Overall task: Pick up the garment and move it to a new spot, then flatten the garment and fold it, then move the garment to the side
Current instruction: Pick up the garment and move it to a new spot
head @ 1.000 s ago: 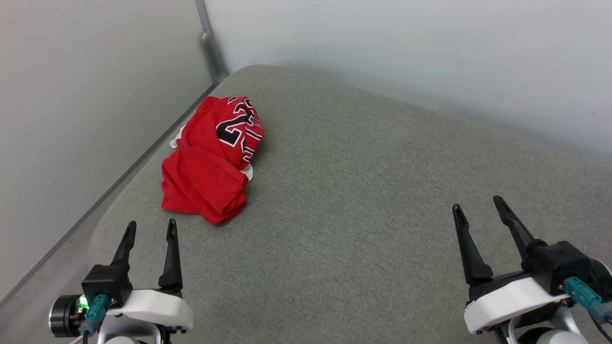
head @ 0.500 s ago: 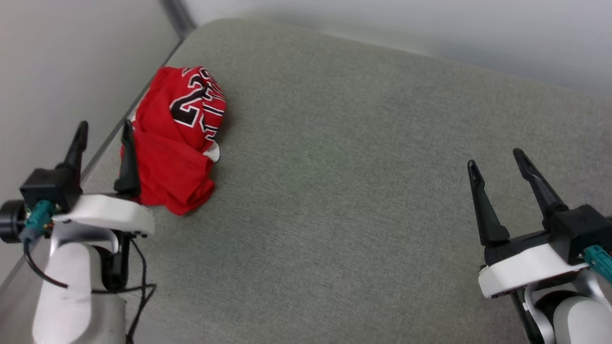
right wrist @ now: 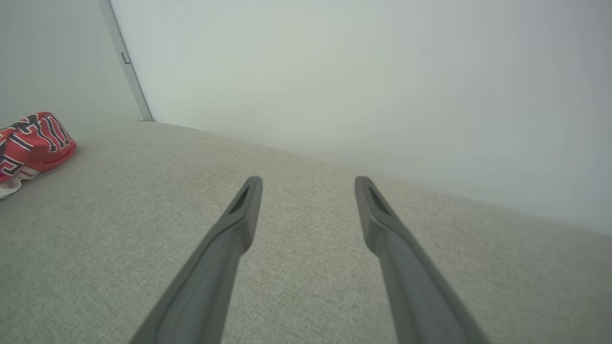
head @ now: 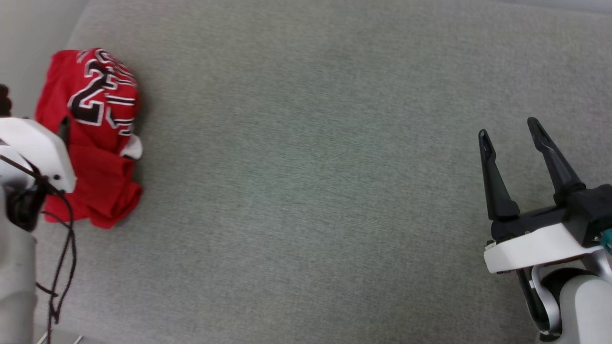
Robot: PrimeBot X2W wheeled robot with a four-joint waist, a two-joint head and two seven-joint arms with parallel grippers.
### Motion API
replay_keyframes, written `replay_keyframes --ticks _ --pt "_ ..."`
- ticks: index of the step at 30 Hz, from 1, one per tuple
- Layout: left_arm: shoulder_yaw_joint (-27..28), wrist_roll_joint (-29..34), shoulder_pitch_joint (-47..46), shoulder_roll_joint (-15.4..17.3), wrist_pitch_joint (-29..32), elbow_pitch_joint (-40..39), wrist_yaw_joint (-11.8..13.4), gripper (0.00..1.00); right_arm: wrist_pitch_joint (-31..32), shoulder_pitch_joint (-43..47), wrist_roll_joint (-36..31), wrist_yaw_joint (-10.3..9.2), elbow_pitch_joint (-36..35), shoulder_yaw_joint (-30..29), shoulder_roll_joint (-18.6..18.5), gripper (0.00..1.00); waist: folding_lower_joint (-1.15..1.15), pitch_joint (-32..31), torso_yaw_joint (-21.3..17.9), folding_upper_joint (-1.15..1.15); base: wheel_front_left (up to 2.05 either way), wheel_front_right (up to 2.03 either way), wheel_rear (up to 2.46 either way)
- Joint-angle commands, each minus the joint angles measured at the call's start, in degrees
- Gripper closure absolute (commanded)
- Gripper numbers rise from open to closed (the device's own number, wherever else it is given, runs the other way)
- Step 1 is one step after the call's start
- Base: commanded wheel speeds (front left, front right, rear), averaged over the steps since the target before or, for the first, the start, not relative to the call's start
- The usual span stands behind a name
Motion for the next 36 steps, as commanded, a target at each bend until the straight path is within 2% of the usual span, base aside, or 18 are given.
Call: replay_keyframes --ticks 1,6,10,14,15,16,17,18,21,24,31,36 --pt "-0.17 -0.75 -1.17 0.78 1.48 0.92 -0.09 0.0 -0.43 -0.95 0.04 -0.02 0.17 -0.06 0.25 0.0 -0.01 1.92 -1.92 0.0 0.0 0.0 0.0" --pt "-0.87 -2.18 -2.31 3.71 7.06 5.87 -0.1 0.0 -1.2 -1.81 0.45 -0.02 1.22 0.14 0.55 0.0 -0.01 3.47 -3.77 0.0 0.0 0.0 0.0" --pt "-0.71 -4.07 -2.7 3.97 10.05 10.09 -0.1 0.0 -1.62 -2.84 1.03 -0.02 1.8 0.42 0.67 0.0 -0.01 4.26 -4.95 0.0 0.0 0.0 0.0" --pt "-0.35 -5.73 -2.09 2.86 12.99 14.7 0.12 0.0 -1.74 -3.08 1.42 -0.02 2.36 0.45 0.56 0.0 -0.01 4.24 -5.78 0.0 0.0 0.0 0.0" --pt "-0.32 -6.01 -1.8 2.65 13.49 15.67 0.2 0.11 -1.79 -3.12 1.52 -0.02 2.45 0.44 0.55 0.0 -0.01 4.12 -5.94 0.0 0.0 0.0 0.0" --pt "-0.2 -6.3 -1.76 2.55 13.75 16.46 0.21 0.55 -1.8 -3.13 1.58 -0.02 2.55 0.43 0.55 0.0 -0.01 4.0 -6.08 0.0 0.0 0.0 0.0" --pt "-0.27 -6.36 -1.75 2.48 13.65 16.99 0.18 0.72 -1.79 -3.09 1.57 -0.02 2.62 0.32 0.56 0.0 -0.01 3.85 -6.18 0.0 0.0 0.0 0.0" --pt "-0.26 -6.53 -1.79 2.42 13.27 17.47 0.18 1.0 -1.78 -3.0 1.62 -0.02 2.65 0.22 0.57 0.0 -0.01 3.68 -6.23 0.0 0.0 0.0 0.0" --pt "-0.39 -6.2 -2.23 2.68 11.02 17.83 0.45 1.0 -1.64 -2.32 1.73 -0.02 2.73 -0.28 0.61 0.0 -0.01 2.75 -6.07 0.0 0.0 0.0 0.0" --pt "-0.61 -5.27 -3.57 3.33 5.84 16.7 1.57 1.0 -1.49 -1.77 1.75 -0.02 2.68 -0.64 0.77 0.0 -0.01 1.47 -5.61 0.0 0.0 0.0 0.0" --pt "-1.12 -3.27 -5.4 3.44 -9.51 14.11 3.59 1.0 -2.14 -0.06 2.1 -0.02 3.31 -1.49 1.27 0.0 -0.01 -3.76 -4.1 0.0 0.0 0.0 0.0" --pt "-1.14 -2.88 -6.53 2.1 -19.39 13.25 4.38 1.0 -2.27 1.81 2.55 -0.02 4.06 -2.45 1.82 0.0 -0.01 -8.03 -3.4 0.0 0.0 0.0 0.0"
